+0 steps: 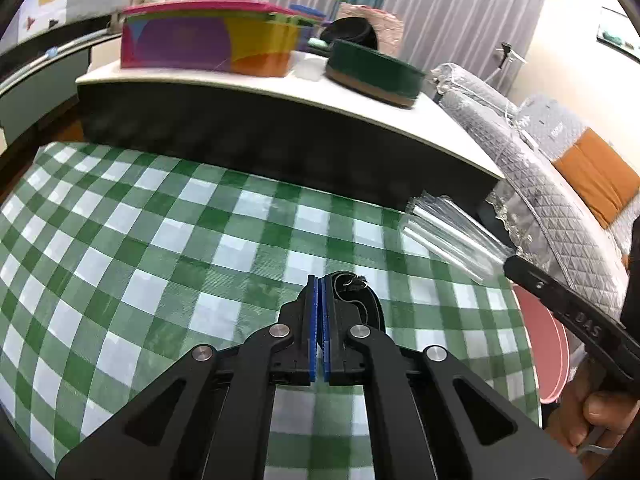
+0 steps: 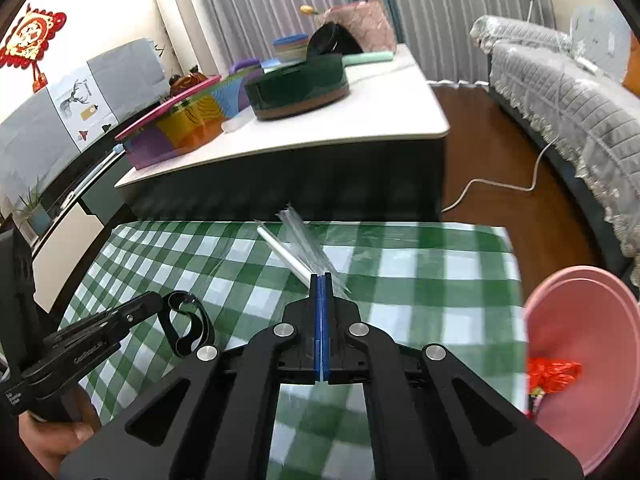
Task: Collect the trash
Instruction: 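Carry the black hair tie and clear tubes over the pink bin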
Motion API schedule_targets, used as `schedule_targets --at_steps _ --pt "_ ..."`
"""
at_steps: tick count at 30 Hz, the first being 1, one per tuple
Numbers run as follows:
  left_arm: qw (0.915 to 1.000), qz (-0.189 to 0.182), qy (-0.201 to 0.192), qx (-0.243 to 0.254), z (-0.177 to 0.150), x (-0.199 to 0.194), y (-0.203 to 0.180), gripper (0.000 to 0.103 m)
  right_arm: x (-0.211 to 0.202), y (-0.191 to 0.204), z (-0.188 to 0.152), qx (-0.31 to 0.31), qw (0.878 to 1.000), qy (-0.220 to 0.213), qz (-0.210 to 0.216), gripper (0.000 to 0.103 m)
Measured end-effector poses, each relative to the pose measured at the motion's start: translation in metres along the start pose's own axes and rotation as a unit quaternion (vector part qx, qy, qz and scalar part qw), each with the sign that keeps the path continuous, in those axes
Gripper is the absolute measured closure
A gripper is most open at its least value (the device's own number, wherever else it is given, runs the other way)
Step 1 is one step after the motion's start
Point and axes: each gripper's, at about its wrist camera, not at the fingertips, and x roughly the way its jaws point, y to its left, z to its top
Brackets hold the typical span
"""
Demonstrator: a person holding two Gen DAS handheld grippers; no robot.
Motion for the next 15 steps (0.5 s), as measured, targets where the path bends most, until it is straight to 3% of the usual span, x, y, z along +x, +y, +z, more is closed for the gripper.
schedule_targets --at_steps 15 --pt "0.9980 -0.008 -0.014 0.061 -0.026 -0.033 -0.051 0.101 -0.099 -0.020 -0.025 0.015 0.997 -0.053 -0.053 0.103"
